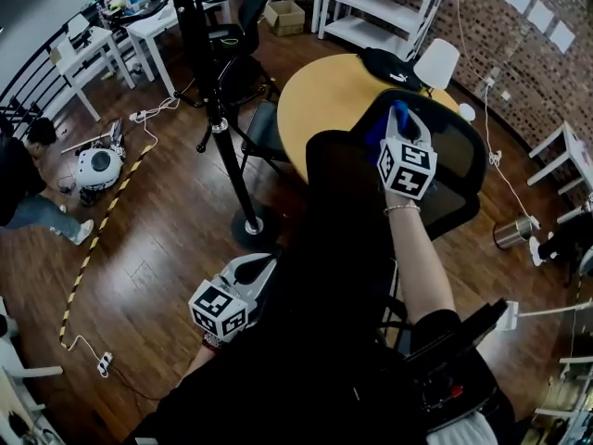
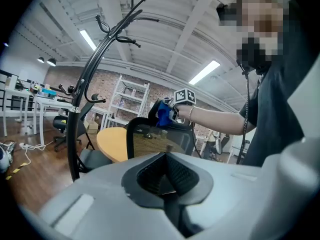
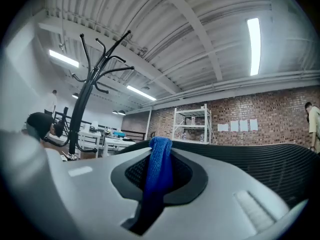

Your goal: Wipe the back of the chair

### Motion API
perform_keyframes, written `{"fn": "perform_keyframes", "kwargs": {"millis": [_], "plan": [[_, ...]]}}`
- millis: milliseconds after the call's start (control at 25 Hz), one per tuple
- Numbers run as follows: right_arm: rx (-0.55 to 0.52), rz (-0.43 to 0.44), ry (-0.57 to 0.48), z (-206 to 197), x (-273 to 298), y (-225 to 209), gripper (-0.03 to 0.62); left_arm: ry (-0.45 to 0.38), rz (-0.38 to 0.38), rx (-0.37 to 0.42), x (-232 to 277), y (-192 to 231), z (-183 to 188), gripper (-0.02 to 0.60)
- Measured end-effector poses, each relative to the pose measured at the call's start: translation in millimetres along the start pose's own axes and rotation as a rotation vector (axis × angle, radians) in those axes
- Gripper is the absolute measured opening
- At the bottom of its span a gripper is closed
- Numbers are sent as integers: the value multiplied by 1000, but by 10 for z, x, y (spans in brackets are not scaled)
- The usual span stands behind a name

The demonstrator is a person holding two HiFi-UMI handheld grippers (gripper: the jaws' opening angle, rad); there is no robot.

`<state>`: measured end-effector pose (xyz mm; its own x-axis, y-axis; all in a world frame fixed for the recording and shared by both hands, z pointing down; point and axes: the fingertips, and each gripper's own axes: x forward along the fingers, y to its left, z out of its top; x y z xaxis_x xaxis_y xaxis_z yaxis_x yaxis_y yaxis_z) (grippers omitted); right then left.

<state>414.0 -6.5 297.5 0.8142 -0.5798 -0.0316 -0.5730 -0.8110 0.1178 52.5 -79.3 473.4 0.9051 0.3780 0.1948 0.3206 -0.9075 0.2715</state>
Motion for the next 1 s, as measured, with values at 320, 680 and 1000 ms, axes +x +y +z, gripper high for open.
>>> {"fn": "perform_keyframes", "kwargs": {"millis": [320, 680, 1000], "plan": [[-34, 182, -78, 193, -82, 499, 32, -14, 24, 0, -126, -99, 14, 6], [-66, 232, -167, 361, -808, 423, 37, 22, -52, 22, 20, -442, -59, 6], [-121, -61, -61, -155, -1222, -1159, 37, 72, -198, 43, 711, -586, -94, 6]]}}
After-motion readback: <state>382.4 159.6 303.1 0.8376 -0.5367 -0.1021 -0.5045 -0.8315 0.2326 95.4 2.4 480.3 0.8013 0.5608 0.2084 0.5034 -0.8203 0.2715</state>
